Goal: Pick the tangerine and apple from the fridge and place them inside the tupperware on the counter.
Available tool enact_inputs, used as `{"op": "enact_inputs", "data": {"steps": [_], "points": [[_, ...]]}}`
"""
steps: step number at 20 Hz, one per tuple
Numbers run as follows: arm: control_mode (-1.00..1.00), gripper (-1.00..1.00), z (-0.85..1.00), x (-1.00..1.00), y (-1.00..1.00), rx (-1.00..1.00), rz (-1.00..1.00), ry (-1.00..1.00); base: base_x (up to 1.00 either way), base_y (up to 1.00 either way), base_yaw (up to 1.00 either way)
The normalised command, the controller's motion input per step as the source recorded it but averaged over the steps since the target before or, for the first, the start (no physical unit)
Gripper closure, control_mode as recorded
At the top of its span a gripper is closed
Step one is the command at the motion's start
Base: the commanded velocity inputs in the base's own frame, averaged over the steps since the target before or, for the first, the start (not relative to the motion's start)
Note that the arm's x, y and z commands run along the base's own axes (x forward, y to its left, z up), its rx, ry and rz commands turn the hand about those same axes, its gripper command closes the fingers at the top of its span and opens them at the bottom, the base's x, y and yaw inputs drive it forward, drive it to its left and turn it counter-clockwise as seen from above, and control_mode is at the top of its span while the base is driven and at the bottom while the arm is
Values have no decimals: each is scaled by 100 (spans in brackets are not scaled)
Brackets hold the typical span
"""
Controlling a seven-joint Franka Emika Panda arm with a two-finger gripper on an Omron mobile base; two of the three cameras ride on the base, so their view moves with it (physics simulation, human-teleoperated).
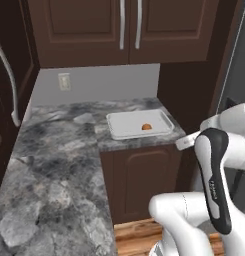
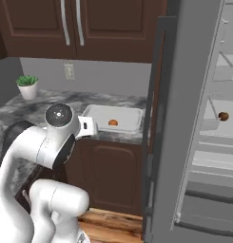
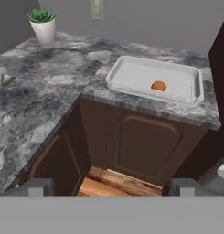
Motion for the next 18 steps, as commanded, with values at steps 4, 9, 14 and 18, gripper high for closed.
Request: {"op": "enact_inputs", "data": {"steps": [4,9,14,18], "points": [[100,-100,0,0,0,0,0,0,-100,-53,-31],[100,-100,0,0,0,0,0,0,-92,-77,-33],[100,-100,0,0,0,0,0,0,-11,-100,-14],[100,-100,0,0,0,0,0,0,9,-100,-1]]}}
